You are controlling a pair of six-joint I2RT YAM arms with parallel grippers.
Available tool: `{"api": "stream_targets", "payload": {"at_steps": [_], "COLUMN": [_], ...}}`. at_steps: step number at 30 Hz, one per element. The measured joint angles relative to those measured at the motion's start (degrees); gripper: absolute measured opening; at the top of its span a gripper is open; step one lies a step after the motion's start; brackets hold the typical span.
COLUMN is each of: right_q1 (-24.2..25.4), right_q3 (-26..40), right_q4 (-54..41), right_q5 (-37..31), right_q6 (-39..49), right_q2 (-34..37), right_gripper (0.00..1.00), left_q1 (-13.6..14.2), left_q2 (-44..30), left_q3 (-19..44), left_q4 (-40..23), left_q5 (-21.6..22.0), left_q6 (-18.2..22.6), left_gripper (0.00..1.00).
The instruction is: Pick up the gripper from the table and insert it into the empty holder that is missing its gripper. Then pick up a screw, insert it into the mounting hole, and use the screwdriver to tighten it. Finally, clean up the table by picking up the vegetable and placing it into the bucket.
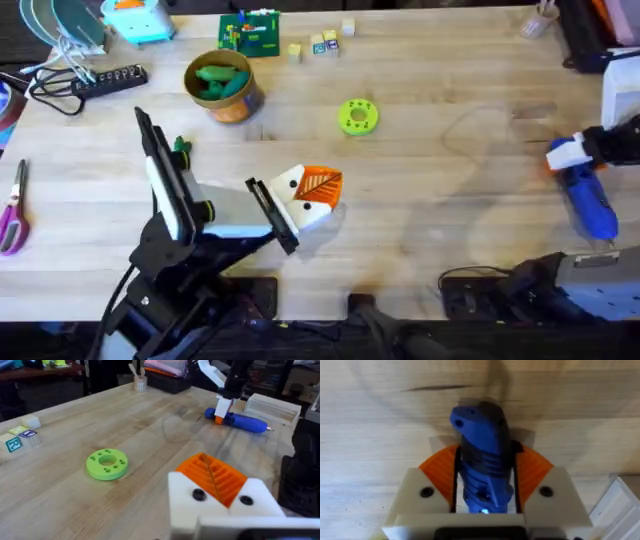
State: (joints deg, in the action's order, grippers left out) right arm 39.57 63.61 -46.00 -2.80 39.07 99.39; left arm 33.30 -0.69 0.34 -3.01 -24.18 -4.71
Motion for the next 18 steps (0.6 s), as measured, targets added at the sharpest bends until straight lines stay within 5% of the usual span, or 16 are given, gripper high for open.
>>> {"api": "stream_targets", "payload": {"at_steps": [12,18], "right_q1": [0.11,0.11], "right_q3": [0.06,0.09], "right_q4": [1.44,1.18], "right_q5": [-1.1,-1.21], "right_q6": [0.2,0.18], "right_q2": [0.52,0.52], "right_gripper": [0.038,0.024], "left_q1": [0.0,0.0], "left_q2": [0.0,0.0], "left_q3": [0.0,0.0], "left_q4": [0.0,-0.02], "left_q5": [0.0,0.0], "left_q6": [0.0,0.0], "left_gripper": [0.006,0.006]}}
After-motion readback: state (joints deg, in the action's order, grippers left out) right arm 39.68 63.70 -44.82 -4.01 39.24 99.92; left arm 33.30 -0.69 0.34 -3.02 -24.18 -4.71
